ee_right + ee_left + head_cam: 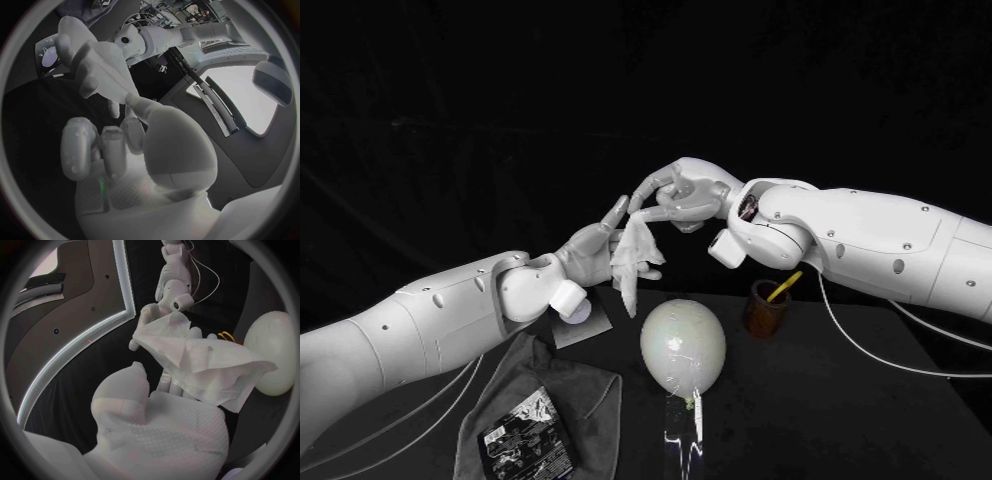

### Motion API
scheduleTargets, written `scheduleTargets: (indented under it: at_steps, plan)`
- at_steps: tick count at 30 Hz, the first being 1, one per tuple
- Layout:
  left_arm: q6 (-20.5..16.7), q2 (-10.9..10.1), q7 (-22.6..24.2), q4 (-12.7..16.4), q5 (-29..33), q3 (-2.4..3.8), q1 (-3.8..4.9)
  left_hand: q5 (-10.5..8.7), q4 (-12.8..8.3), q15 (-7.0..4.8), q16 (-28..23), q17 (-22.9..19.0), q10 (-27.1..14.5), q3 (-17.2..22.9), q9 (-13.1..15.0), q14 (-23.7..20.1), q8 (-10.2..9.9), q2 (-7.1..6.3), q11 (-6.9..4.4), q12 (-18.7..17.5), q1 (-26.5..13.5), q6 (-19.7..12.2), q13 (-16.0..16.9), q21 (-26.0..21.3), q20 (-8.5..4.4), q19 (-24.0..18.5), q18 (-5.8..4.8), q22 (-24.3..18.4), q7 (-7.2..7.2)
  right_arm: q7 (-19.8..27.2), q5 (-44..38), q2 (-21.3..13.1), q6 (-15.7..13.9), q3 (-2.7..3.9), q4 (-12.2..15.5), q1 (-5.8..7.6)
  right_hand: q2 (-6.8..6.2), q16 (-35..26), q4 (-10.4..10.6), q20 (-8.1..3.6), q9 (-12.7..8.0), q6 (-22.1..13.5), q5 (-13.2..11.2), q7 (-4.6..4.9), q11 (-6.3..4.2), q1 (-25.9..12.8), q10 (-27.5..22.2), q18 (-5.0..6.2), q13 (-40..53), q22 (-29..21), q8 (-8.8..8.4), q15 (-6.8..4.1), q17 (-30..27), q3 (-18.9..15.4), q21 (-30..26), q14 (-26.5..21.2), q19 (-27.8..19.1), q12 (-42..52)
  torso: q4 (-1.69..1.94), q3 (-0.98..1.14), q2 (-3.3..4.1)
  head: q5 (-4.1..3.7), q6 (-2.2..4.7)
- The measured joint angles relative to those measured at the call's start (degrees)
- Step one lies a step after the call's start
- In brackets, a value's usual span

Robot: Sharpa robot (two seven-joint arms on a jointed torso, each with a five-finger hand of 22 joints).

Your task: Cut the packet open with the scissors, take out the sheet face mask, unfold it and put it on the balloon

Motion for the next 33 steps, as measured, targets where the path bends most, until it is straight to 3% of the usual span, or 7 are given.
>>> scheduleTargets:
  at_steps: [4, 8, 13, 20, 26, 30, 33]
  plan:
    - [-0.1, -0.2, -0.1, 0.0, 0.0, 0.0, 0.01, 0.0, 0.0, 0.78, -1.7, 0.1, -0.8, -1.9, 0.0, -2.3, -0.5, 1.28, 0.79, -1.3, 1.3, -0.8, -0.2, -1.3, 0.81, -0.9, -0.01, -0.7, 0.82, -0.3, 0.3, -0.7, 0.4, 0.0, 0.2, 0.12, 0.0, 0.0, 0.0, 0.0, 0.0, 0.0, 0.0, 0.0, 0.0, 0.0, 0.0, -0.01, 0.0, 0.0, 0.0, 0.0, 0.0, 0.0, 0.0, 0.0, 0.0, 0.0, -0.01, 0.0, -0.01, 0.01, -0.01]
    - [-0.4, -0.5, -0.1, 0.0, -0.3, -0.01, 0.03, 0.0, 0.0, 1.5, -3.5, 0.4, -0.8, -4.5, 0.2, -3.5, -0.7, 2.33, 0.8, -2.4, 3.9, -1.1, -0.3, -3.2, 1.69, -3.0, -0.01, -1.8, 1.11, -0.5, 1.0, -1.2, 0.6, -0.01, 0.3, 0.22, 0.0, 0.0, 0.0, 0.0, 0.0, 0.0, 0.0, 0.0, 0.0, 0.0, 0.0, -0.01, 0.0, 0.0, -0.01, 0.0, 0.0, 0.0, 0.0, 0.0, 0.0, 0.0, 0.0, 0.01, -0.02, 0.08, -0.03]
    - [-0.6, -0.7, -0.3, 0.3, -1.2, -0.02, 0.04, 0.0, -0.1, 1.5, -4.8, 0.7, -0.3, -6.8, 0.5, -4.1, -0.7, 3.2, 1.22, -2.9, 7.3, -1.2, -0.3, -5.2, 2.79, -5.1, -0.03, -2.7, 1.2, -0.8, 1.9, -1.2, 0.6, -0.01, -0.6, 0.27, 0.0, 0.0, 0.0, 0.0, 0.0, 0.0, 0.0, 0.0, 0.0, 0.0, 0.0, 0.0, 0.0, 0.0, -0.02, 0.0, 0.0, 0.0, 0.0, 0.0, 0.0, 0.1, -0.01, 0.01, -0.03, 0.15, -0.04]
    - [-0.6, -0.9, -0.5, 0.7, -2.2, -0.02, 0.06, 0.0, -0.1, 1.47, -5.3, 1.1, 0.9, -8.5, 0.7, -4.1, -0.7, 4.1, 0.97, -2.9, 8.9, -0.8, -0.3, -5.6, 2.79, -5.1, -0.05, -2.7, 0.78, -1.8, 2.3, -0.9, 1.2, -0.03, -3.4, 0.31, 0.0, -0.1, 0.0, 0.0, 0.1, 0.0, 0.0, -0.01, 0.0, 0.0, 0.0, 0.0, 0.0, 0.0, -0.03, 0.01, 0.0, 0.0, 0.0, 0.0, 0.0, 0.1, 0.0, 0.0, 0.0, 0.3, -0.04]
    - [-0.9, -1.0, -0.5, 0.7, -2.7, -0.03, 0.07, 0.0, -1.2, 2.13, -6.4, 1.4, 1.3, -9.0, 0.8, -7.4, -1.1, 4.74, 0.97, -4.0, 17.3, -0.8, -0.2, -6.5, 2.95, -5.6, -0.06, -2.7, 0.77, -3.0, 2.3, -0.6, 3.4, -0.05, -5.0, 0.33, 0.0, -0.1, 0.0, -0.19, 0.1, 0.0, 0.0, -0.01, 0.0, 0.0, 0.0, -0.01, 0.0, 0.0, -0.07, 0.01, 0.0, 0.0, -0.3, 0.0, -0.2, 0.1, 0.01, 0.01, 0.03, 0.38, -0.25]
    - [-1.1, -1.0, -0.4, 0.8, -2.9, -0.03, 0.08, 0.0, -5.7, 2.13, -6.4, 2.0, 1.3, -6.7, 0.8, -8.2, -1.9, 5.63, 0.97, -4.8, 27.8, -1.0, -0.2, -6.9, 2.99, -6.1, -0.07, -2.7, 0.54, -3.9, 2.1, -0.5, 5.5, -0.09, -5.6, 0.34, 0.0, -0.1, -0.1, -0.21, 0.0, -0.2, 0.0, 0.17, 0.0, 0.0, 0.0, -0.01, 0.0, 0.0, 0.17, 0.01, 0.0, -0.1, -0.4, 0.0, -0.2, -0.3, 0.01, 0.01, 0.03, 0.43, -0.42]
    - [-1.2, -1.1, -0.4, 0.8, -3.0, -0.03, 0.08, 0.0, -8.4, 2.01, -6.4, 2.2, 1.3, -4.9, 0.6, -8.3, -2.2, 5.91, 0.94, -5.1, 33.1, -1.3, -0.2, -6.9, 2.99, -6.1, -0.07, -2.7, 0.28, -4.5, 2.0, -0.5, 6.9, -0.13, -5.9, 0.34, 0.0, -0.1, -0.2, -0.21, 0.0, -0.3, 0.0, 0.09, 0.0, 0.0, 0.0, 0.0, 0.0, 0.0, 0.22, 0.01, 0.0, -0.2, -0.4, 0.0, -0.2, -0.4, 0.01, 0.01, 0.02, 0.47, -0.58]
